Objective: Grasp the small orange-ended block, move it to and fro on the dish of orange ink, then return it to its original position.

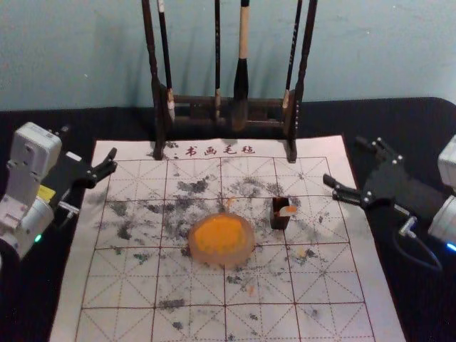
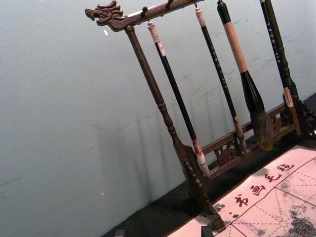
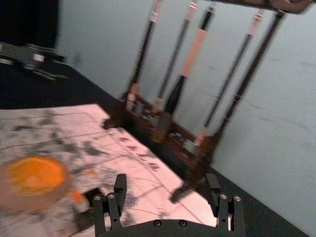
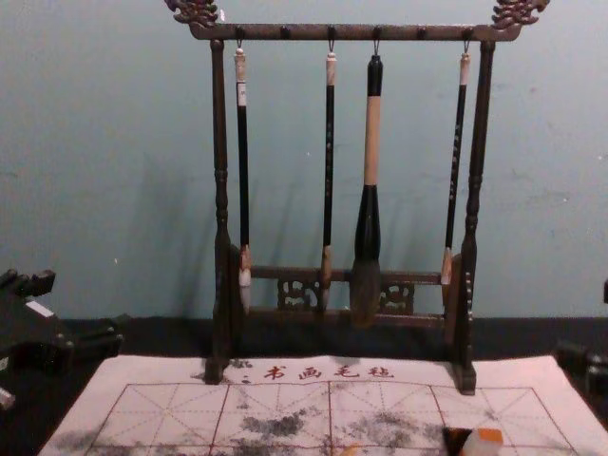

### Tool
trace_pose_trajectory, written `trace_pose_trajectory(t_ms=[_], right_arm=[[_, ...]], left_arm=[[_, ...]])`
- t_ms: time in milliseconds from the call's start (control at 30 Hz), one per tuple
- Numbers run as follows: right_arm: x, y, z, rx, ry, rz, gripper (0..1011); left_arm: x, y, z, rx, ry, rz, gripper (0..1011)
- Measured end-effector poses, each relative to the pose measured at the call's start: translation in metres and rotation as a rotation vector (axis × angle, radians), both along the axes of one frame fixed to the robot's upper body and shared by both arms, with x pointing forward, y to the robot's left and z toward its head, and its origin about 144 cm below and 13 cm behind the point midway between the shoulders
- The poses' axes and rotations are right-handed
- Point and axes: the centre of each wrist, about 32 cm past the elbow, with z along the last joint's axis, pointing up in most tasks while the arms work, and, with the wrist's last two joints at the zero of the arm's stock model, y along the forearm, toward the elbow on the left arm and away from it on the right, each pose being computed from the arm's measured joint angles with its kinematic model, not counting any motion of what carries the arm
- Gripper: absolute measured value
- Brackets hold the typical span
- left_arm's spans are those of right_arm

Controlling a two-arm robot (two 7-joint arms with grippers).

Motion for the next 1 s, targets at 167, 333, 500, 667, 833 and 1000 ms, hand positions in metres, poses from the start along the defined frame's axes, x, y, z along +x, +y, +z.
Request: trace_pose_trajectory(t_ms=[167, 333, 500, 667, 833, 1000], right_arm=[[-0.003, -0.003, -0.004, 0.009, 0.009, 0.086, 1000], [-0.006, -0.003, -0.011, 0.003, 0.041, 0.171, 1000], [-0.005, -0.001, -0.018, -0.025, 0.065, 0.248, 1000], [0.003, 0.004, -0.022, -0.061, 0.066, 0.297, 1000], [0.014, 0.009, -0.023, -0.093, 0.061, 0.319, 1000], [0.026, 0.015, -0.024, -0.111, 0.059, 0.324, 1000]], left_arm=[[0.0, 0.0, 0.0, 0.0, 0.0, 0.0, 1001], [0.0, 0.0, 0.0, 0.0, 0.0, 0.0, 1001], [0.0, 0.0, 0.0, 0.0, 0.0, 0.0, 1001], [0.0, 0.0, 0.0, 0.0, 0.0, 0.0, 1001], [0.0, 0.0, 0.0, 0.0, 0.0, 0.0, 1001], [0.0, 0.0, 0.0, 0.0, 0.0, 0.0, 1001]])
